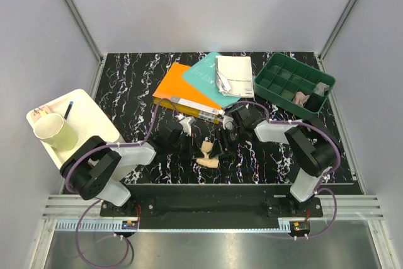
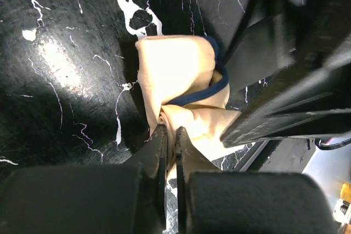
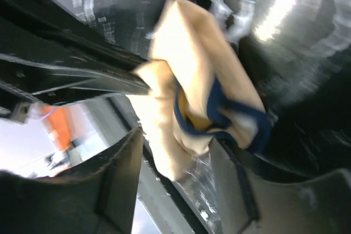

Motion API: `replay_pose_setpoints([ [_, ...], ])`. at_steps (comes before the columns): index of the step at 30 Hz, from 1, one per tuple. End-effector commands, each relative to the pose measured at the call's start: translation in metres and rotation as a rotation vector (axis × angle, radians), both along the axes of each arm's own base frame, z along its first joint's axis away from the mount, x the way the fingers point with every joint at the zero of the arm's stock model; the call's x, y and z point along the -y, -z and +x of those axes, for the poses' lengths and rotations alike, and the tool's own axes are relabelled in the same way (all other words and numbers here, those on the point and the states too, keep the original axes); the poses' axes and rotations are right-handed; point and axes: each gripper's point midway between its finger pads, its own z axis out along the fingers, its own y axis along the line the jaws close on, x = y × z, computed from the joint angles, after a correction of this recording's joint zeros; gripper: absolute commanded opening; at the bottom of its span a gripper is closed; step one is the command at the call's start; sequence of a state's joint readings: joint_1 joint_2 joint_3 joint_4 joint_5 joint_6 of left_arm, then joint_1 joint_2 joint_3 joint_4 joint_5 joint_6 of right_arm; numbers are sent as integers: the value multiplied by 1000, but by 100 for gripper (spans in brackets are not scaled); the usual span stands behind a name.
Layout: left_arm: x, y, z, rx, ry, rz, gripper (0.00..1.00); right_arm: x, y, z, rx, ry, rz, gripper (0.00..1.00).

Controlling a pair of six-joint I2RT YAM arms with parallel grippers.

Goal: Roll the underwear
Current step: Roll the underwear to the corner of the board.

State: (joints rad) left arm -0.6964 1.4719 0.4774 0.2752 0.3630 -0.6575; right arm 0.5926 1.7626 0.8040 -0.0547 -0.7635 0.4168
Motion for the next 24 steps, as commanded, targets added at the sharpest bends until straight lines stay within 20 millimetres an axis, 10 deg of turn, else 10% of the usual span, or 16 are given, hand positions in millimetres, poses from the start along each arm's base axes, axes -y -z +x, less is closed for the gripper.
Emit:
replay_pose_setpoints([
  [1,-7,6,-4,-49,25,90,0,48,-3,17,150,76,-303,64],
  [6,-11,7,-11,-144,52,153,0,51,-43,25,462,67,-365,73],
  [12,-16,14,-11,-238,18,154,0,4,-72,4,775,-1,-218,70],
  [24,-19,16,-9,-305,16,137,0,-29,-53,-20,1034,-142,-279,64],
])
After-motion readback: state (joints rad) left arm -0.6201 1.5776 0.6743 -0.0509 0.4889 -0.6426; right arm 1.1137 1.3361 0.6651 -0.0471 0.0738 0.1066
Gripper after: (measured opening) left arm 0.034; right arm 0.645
